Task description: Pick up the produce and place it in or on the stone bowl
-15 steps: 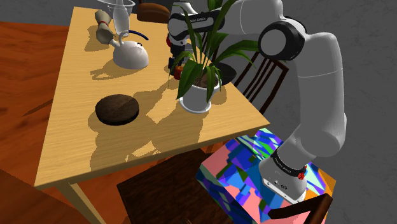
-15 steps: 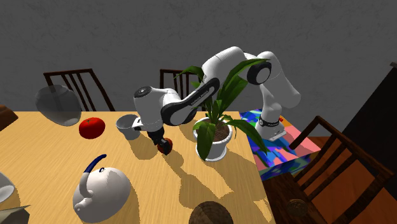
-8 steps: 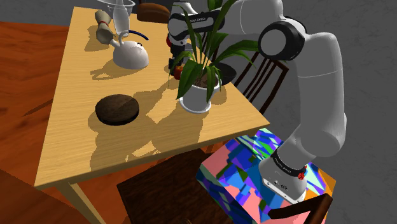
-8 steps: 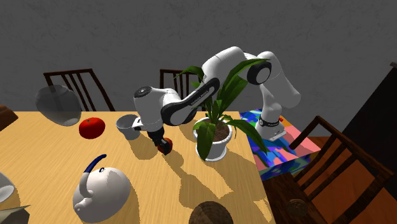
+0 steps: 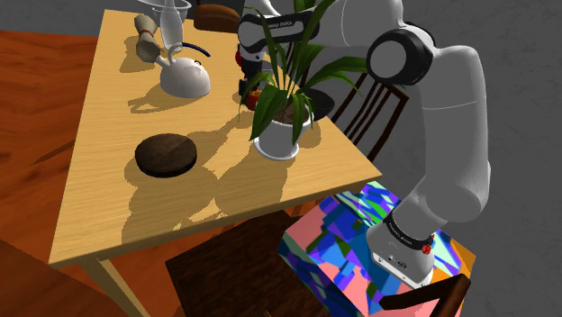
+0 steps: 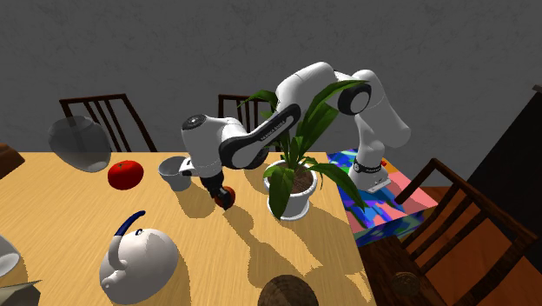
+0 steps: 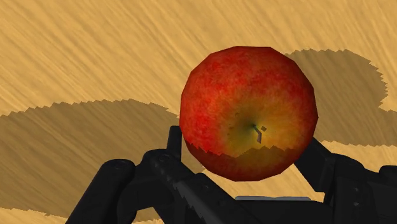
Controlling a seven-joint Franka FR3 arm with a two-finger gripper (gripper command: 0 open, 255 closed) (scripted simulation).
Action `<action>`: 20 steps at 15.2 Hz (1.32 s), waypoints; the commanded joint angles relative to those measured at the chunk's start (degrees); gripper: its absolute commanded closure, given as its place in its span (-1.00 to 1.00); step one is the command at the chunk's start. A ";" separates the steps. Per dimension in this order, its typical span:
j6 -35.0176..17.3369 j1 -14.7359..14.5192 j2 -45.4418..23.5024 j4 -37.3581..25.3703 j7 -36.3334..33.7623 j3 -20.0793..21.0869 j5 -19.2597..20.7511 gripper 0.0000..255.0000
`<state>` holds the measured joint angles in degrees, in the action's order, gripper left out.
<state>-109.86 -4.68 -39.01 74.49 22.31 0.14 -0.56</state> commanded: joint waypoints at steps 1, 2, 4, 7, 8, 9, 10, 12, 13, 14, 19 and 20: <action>1.07 0.04 0.52 -0.54 0.04 -0.01 0.00 1.00; 1.71 0.04 0.73 -0.99 0.03 -0.01 0.00 1.00; 3.00 0.04 1.13 -1.88 0.02 -0.01 0.01 1.00; 5.00 0.04 1.63 -3.37 0.00 -0.01 0.01 1.00; 5.68 0.04 1.77 -3.91 0.00 -0.01 0.01 1.00; 6.38 0.04 1.89 -4.48 -0.01 -0.01 0.01 1.00; 7.08 0.04 2.00 -5.07 -0.02 -0.01 0.01 1.00; 8.51 0.04 2.18 -6.33 -0.03 -0.01 0.02 1.00; 9.24 0.04 2.24 -7.00 -0.04 -0.01 0.02 1.00; 9.98 0.04 2.28 -7.70 -0.04 -0.01 0.02 1.00; 13.88 0.04 2.21 -11.67 -0.08 -0.01 0.03 1.00; 14.70 0.05 2.13 -12.58 -0.09 -0.01 0.03 1.00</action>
<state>-95.73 -4.65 -37.21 62.12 22.22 0.13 -0.53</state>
